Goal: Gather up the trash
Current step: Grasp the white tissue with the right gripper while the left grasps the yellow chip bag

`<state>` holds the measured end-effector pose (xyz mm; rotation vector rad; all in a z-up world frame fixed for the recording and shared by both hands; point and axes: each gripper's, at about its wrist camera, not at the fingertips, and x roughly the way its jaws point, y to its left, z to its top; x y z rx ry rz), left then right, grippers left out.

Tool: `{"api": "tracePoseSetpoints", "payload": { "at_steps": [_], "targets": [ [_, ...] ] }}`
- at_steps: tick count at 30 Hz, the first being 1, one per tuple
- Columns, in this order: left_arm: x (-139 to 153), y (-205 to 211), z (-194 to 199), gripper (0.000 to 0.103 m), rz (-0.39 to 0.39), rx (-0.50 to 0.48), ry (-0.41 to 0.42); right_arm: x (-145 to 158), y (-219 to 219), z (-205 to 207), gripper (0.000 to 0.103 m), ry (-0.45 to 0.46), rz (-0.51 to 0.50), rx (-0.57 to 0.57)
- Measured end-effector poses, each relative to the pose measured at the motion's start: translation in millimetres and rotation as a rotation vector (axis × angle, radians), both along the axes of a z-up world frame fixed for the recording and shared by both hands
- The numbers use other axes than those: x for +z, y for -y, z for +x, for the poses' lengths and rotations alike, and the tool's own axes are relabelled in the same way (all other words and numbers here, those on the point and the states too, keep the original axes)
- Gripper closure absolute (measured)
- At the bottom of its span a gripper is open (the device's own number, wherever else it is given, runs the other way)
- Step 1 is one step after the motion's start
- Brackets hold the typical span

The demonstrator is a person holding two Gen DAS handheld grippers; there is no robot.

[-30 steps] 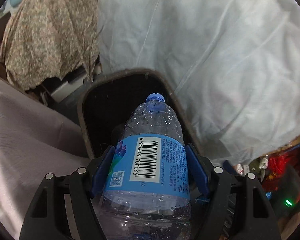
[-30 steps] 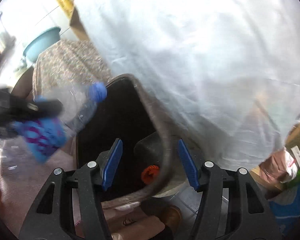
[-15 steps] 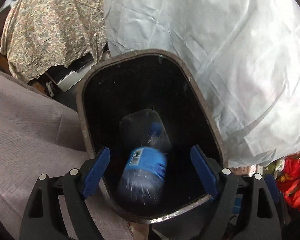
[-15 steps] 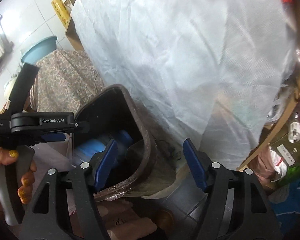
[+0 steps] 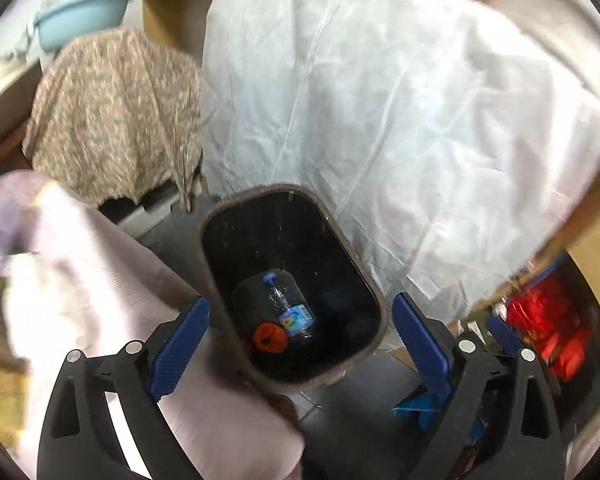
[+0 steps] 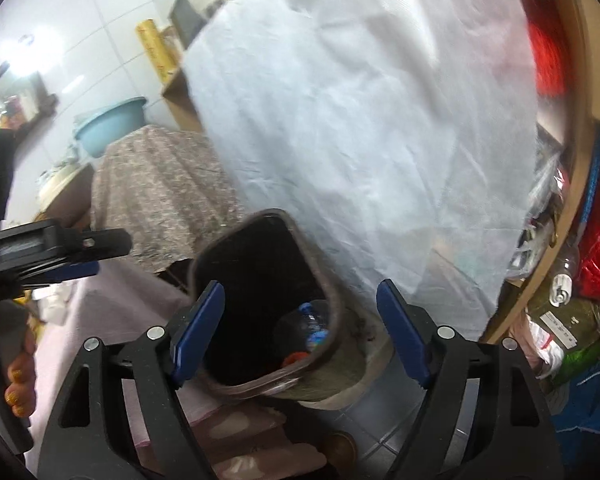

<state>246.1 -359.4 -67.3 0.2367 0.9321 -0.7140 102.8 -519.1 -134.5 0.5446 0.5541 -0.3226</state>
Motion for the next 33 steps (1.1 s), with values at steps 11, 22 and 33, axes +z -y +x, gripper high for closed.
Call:
{"api": "tracePoseSetpoints", "payload": {
  "at_steps": [11, 22, 33],
  "targets": [
    [43, -160, -59, 0.006, -0.061, 0.077, 0.090, 62, -115, 25, 0.020, 0.096, 0.015, 0.435],
    [26, -286, -72, 0.006, -0.036, 0.328, 0.153, 76, -204, 69, 0.020, 0.027, -0.111, 0.630],
    [35, -299, -44, 0.006, -0.035, 0.308, 0.206, 63, -224, 145, 0.043, -0.118, -0.269, 0.687]
  ]
}}
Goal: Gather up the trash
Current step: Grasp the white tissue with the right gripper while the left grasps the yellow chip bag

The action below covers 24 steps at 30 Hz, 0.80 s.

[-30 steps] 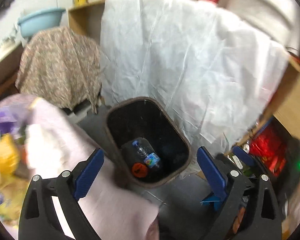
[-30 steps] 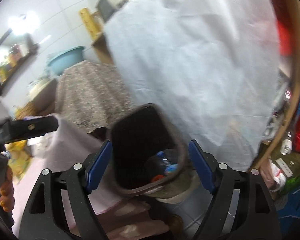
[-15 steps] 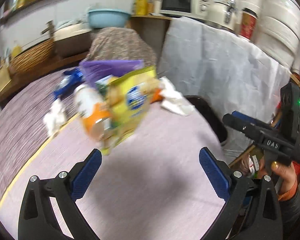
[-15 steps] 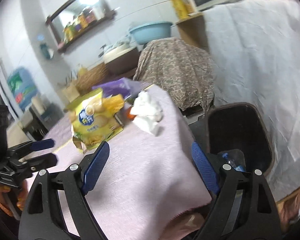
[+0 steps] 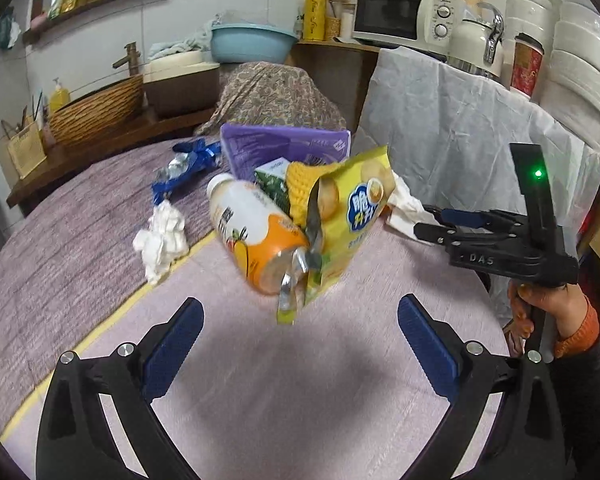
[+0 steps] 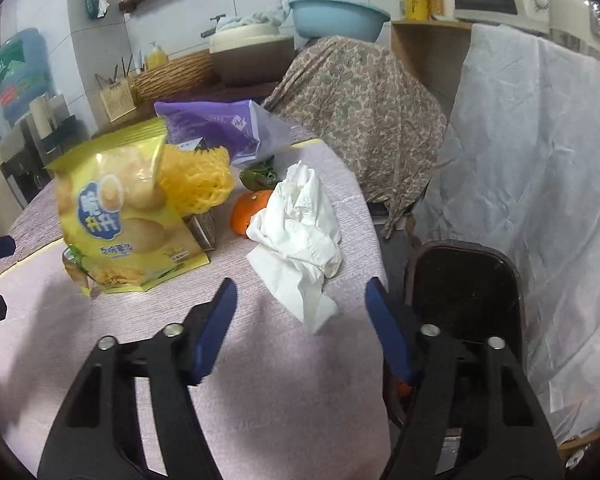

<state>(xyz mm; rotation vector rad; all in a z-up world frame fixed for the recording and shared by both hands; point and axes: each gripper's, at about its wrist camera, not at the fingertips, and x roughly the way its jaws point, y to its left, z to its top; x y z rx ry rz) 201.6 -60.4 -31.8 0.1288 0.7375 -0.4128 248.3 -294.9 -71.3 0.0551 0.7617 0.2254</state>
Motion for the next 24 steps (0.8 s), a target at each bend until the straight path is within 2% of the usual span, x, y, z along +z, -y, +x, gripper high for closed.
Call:
{"api": "tracePoseSetpoints", "payload": {
  "at_steps": [3, 5, 8, 11, 16, 18, 22, 24],
  "targets": [
    [3, 12, 11, 0.006, 0.020, -0.033, 0.020, -4, 0, 8, 0.055, -0.001, -0.015, 0.006],
    [4, 20, 20, 0.006, 0.049, -0.048, 0.037, -8, -2, 11, 0.078, -0.018, -0.019, 0.025],
    [5, 32, 34, 0.006, 0.090, -0.089, 0.060, -11, -5, 10, 0.091, -0.027, -0.037, 0.036],
    [4, 42, 45, 0.006, 0.133, -0.109, 0.068, -11, 2, 4, 0.094, -0.016, 0.004, 0.016],
    [3, 54, 54, 0.010, 0.152, -0.151, 0.061, -10, 7, -6, 0.094, -0.013, 0.043, 0.005],
    [2, 57, 55, 0.020, 0.158, -0.159, 0.052, -9, 6, -11, 0.094, -0.005, 0.041, 0.007],
    [-3, 63, 55, 0.033, 0.168, -0.182, 0.031, -10, 7, -14, 0.094, -0.011, 0.073, 0.001],
    [-6, 64, 55, 0.050, 0.175, -0.184, 0.020, -11, 7, -16, 0.094, -0.013, 0.082, -0.002]
  ]
}}
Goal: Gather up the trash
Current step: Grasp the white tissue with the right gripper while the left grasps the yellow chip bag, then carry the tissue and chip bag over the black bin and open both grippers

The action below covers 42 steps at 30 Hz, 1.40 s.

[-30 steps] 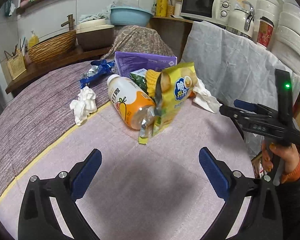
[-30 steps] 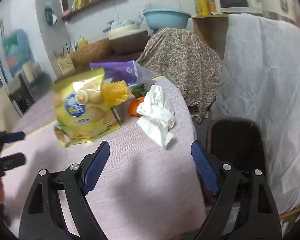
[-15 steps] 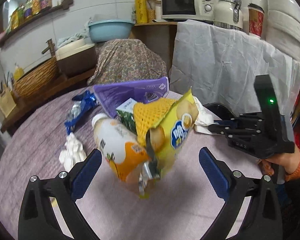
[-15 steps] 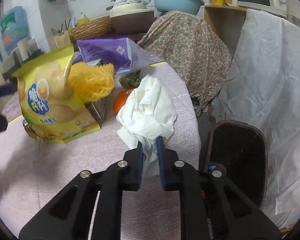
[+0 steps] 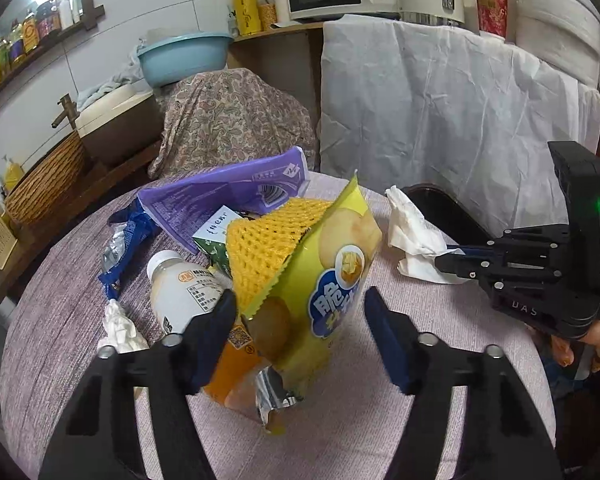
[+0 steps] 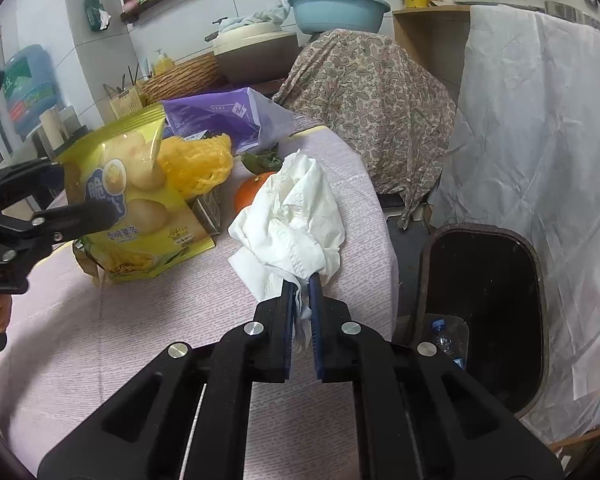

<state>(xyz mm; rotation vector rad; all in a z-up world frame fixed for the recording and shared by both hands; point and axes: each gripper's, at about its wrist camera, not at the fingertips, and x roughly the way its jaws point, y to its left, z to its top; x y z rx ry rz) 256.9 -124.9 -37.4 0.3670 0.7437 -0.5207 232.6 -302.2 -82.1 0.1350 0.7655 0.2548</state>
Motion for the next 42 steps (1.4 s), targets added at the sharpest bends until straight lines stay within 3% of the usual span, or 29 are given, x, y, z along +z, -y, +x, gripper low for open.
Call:
{"api": "tracePoseSetpoints", "payload": {
  "at_steps": [2, 6, 12, 32, 42],
  "targets": [
    [-2, -1, 1, 0.064, -0.013, 0.002, -0.024, -1, 1, -2, 0.094, -0.004, 0.010, -0.002],
    [-2, -4, -5, 0.083, -0.041, 0.000, -0.040, 1, 0, -5, 0.094, -0.004, 0.032, -0.003],
    [1, -9, -19, 0.094, -0.121, -0.006, -0.066, 1, -2, -13, 0.094, 0.002, 0.055, 0.001],
    [8, -38, -82, 0.098, -0.331, -0.014, -0.099, 10, -5, -86, 0.094, 0.077, 0.135, -0.011],
    [11, 14, -93, 0.098, -0.359, -0.112, -0.117, 17, 41, -120, 0.094, 0.156, 0.137, -0.167]
  ]
}}
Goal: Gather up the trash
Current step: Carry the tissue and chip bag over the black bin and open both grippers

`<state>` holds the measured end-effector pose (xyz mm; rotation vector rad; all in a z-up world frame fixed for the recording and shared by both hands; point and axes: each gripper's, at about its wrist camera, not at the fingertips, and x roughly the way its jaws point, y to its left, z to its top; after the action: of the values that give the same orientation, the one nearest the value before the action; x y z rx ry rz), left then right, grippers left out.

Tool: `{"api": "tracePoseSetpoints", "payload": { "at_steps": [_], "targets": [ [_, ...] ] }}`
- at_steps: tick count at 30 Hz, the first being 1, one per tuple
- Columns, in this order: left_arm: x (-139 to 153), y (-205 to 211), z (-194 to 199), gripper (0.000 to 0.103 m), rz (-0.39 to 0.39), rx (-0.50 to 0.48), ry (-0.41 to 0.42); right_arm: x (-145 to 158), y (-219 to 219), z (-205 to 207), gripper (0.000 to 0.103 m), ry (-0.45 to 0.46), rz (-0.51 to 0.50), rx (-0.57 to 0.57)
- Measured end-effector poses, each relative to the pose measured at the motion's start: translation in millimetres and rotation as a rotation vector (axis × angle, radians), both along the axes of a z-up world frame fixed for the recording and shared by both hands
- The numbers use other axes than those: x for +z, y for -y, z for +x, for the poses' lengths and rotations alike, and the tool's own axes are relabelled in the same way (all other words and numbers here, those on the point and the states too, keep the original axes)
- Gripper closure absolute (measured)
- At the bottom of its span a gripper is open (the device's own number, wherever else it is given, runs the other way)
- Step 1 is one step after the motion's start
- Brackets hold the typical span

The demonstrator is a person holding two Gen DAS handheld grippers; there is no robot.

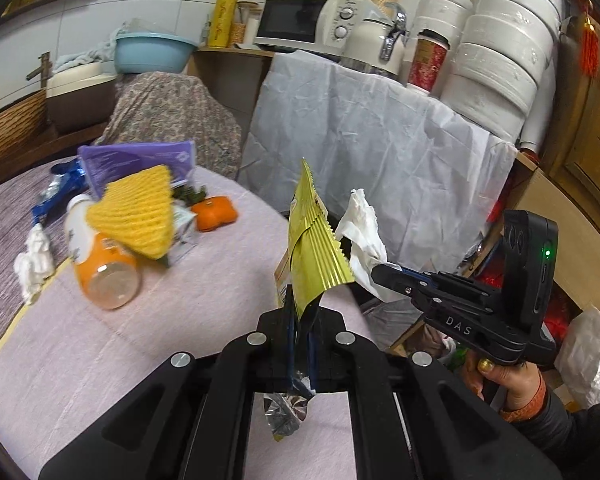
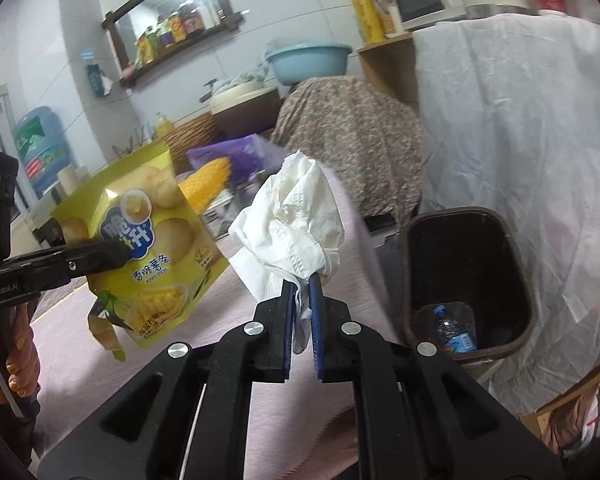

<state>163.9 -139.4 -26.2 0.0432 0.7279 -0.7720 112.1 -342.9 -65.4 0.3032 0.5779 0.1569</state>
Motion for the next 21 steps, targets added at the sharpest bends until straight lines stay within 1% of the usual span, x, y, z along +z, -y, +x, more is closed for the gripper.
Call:
{"api": "tracePoseSetpoints", "payload": {
  "at_steps": [3, 6, 9, 13, 17, 21],
  "targets": [
    [0, 23, 7, 0.098, -0.030, -0.028, -0.030, -4, 23, -3, 0.094, -0.009, 0.016, -0.062],
    [2, 52, 14, 0.098, -0.022, -0.050, -0.024, -15, 49, -2, 0.094, -0.027, 0.021, -0.134],
    [1, 80, 27, 0.098, -0.021, -0.069, -0.049, -28, 74, 2, 0.094, -0.056, 0.041, -0.195],
    [-8, 125, 44, 0.098, 0.035, -0.086, -0.056, -47, 102, 16, 0.094, -0.111, 0.051, -0.252],
    [-25, 164, 64, 0.098, 0.095, -0.087, -0.103, -69, 119, 32, 0.094, -0.163, 0.055, -0.280],
    [-49, 200, 88, 0.098, 0.163, -0.075, -0.178, -92, 123, 52, 0.094, -0.214, 0.048, -0.284]
  ]
}}
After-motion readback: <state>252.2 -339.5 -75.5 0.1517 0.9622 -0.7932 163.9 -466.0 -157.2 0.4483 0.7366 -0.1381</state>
